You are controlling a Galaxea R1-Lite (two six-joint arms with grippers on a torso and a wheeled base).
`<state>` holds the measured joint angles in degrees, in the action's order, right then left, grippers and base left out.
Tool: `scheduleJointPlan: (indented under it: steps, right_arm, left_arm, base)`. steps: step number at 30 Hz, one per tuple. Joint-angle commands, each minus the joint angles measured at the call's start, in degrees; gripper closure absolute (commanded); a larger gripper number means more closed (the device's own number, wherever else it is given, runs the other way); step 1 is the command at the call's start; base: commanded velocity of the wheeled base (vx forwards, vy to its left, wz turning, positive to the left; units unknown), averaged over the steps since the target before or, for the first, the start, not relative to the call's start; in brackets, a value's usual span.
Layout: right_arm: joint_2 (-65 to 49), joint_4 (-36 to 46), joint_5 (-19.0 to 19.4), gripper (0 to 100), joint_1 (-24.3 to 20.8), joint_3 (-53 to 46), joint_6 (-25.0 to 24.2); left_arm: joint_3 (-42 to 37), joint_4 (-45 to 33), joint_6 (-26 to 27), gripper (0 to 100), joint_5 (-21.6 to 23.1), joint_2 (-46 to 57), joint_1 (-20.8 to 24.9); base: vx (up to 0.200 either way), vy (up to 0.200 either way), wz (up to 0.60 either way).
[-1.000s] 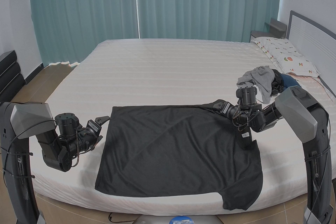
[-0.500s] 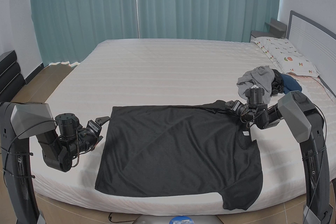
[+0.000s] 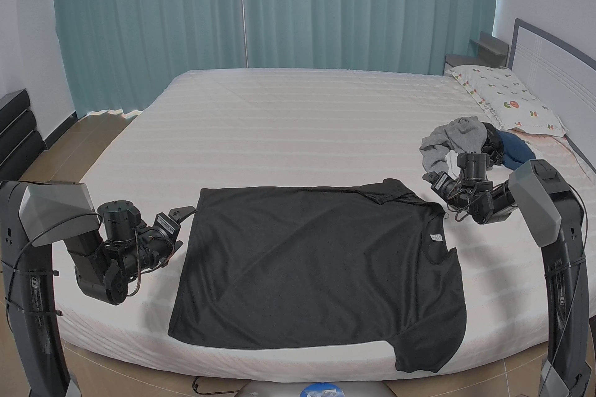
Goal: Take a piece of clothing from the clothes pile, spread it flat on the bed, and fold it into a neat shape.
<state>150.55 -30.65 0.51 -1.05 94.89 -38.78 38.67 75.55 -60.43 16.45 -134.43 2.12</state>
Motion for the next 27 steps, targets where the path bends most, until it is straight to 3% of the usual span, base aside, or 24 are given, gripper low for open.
scheduleJointPlan:
  steps: [1, 2, 3, 4, 8, 14, 18, 27]
  right_arm:
    - [-7.20, -2.66, 4.50, 0, 1.66, -9.90, -0.07]
    - [-7.20, -2.66, 4.50, 0, 1.66, -9.90, -0.07]
    - [-10.81, -4.77, 8.63, 0, 2.37, -16.93, 0.55]
    - [-11.60, -5.30, 9.51, 0, 2.54, -18.60, 0.63]
    - [-19.68, -11.98, 18.82, 0, 4.74, -34.51, 3.53]
    - [-28.12, -17.96, 26.73, 0, 7.55, -52.97, 6.43]
    - [-32.78, -22.44, 30.16, 0, 8.08, -63.87, 7.14]
    - [-36.47, -31.14, 30.43, 0, 7.64, -78.90, 7.75]
  left_arm:
    - [0.00, 0.04, -0.04, 0, -0.01, -0.13, -0.01]
    - [0.00, 0.04, -0.04, 0, -0.01, -0.13, -0.01]
    - [0.09, 0.04, -0.04, 0, -0.45, -0.13, -0.01]
    - [0.18, 0.04, -0.04, 0, -0.54, -0.13, -0.01]
    - [-0.17, 0.22, 0.14, 0, -0.54, 0.04, -0.01]
    - [-2.19, 3.38, 0.14, 0, -0.62, 0.57, -0.01]
    - [-4.04, 5.05, 0.14, 0, -0.62, 0.66, 0.69]
    - [-7.47, 5.05, 4.00, 0, -0.62, 2.50, 1.66]
  base:
    - [0.000, 0.000, 0.00]
    - [0.000, 0.000, 0.00]
    - [0.000, 0.000, 0.00]
    - [0.000, 0.000, 0.00]
    - [0.000, 0.000, 0.00]
    - [0.000, 0.000, 0.00]
    - [-0.200, 0.000, 0.00]
    - [-0.200, 0.000, 0.00]
